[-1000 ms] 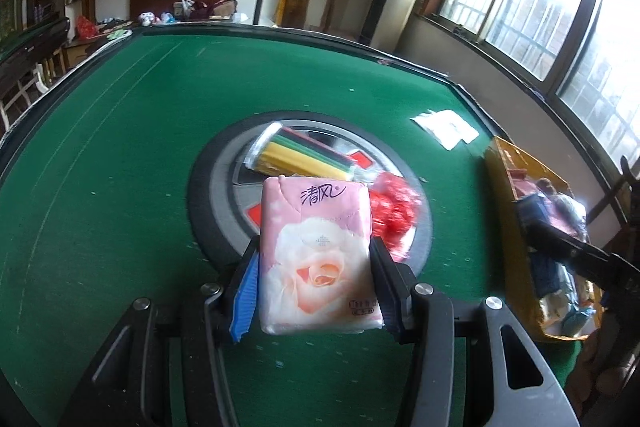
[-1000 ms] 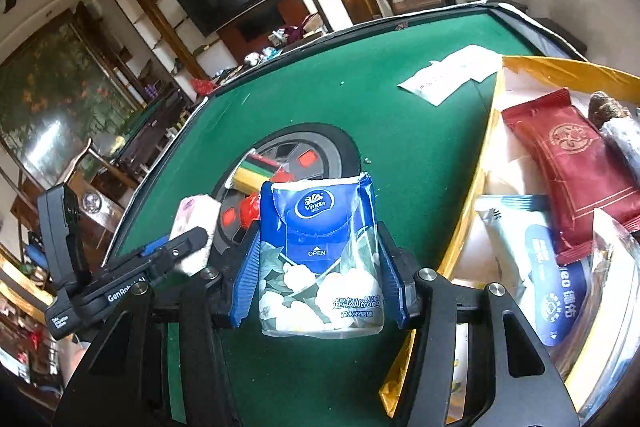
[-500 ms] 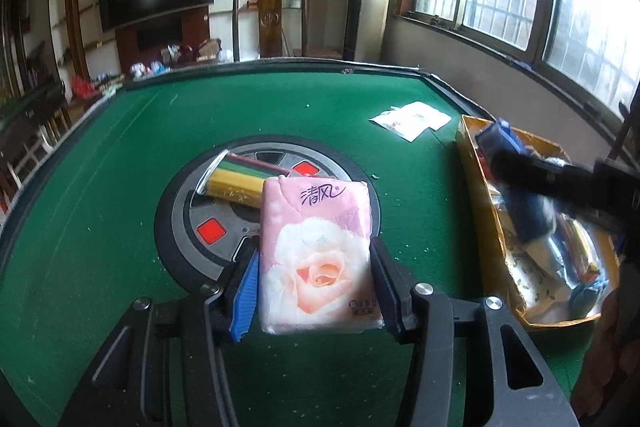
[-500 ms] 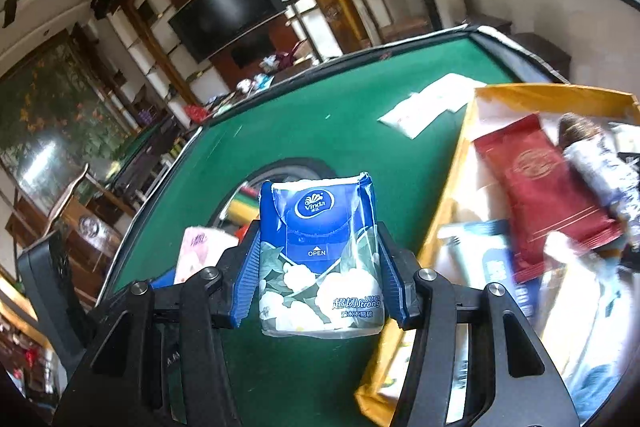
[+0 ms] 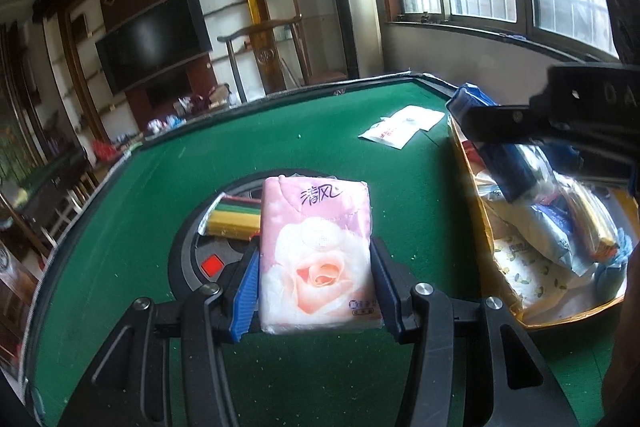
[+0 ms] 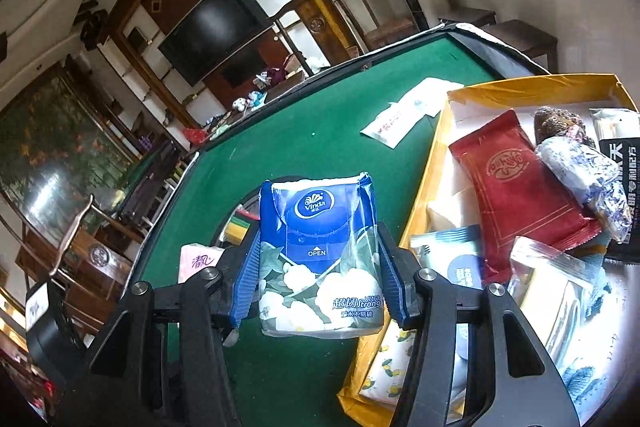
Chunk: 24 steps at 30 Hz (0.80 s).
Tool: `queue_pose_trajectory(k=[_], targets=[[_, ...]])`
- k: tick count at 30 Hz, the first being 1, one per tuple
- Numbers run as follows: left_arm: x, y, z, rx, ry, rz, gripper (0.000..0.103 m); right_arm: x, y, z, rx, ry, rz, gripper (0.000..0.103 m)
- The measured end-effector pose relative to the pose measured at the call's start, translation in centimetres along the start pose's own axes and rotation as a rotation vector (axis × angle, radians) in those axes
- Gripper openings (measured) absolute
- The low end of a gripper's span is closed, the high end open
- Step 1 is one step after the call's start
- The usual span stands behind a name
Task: Organize soft objects
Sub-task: 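Carry the pink tissue pack and blue cotton pack into the box and open both grippers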
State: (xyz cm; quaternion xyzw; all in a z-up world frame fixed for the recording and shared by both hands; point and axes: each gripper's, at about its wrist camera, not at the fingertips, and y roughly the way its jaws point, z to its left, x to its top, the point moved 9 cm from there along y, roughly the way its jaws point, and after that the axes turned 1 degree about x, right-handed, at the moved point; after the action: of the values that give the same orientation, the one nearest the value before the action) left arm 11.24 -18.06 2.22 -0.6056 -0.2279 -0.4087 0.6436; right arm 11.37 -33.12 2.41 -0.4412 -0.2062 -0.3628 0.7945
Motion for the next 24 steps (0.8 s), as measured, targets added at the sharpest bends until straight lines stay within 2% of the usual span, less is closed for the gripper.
queue_pose_trajectory(k=[6,16,24], targets=[[0.5,-0.7,-1.0,0.039,0.048,-0.035,0.052,0.8,-0.9,-1.2,-0.002,0.045,-0.026,0.053],[2.4,-2.2,-3.6,0.048,0.118,-0.097,0.052,2.0,-2.8,-3.0,-0.002,0.107,-0.07,0.053],[2.2,-2.1,-5.1,0.051,0.15,-0.101,0.052,2.4,-3.7,-3.9,0.007,0.134,-0.086,0.053]])
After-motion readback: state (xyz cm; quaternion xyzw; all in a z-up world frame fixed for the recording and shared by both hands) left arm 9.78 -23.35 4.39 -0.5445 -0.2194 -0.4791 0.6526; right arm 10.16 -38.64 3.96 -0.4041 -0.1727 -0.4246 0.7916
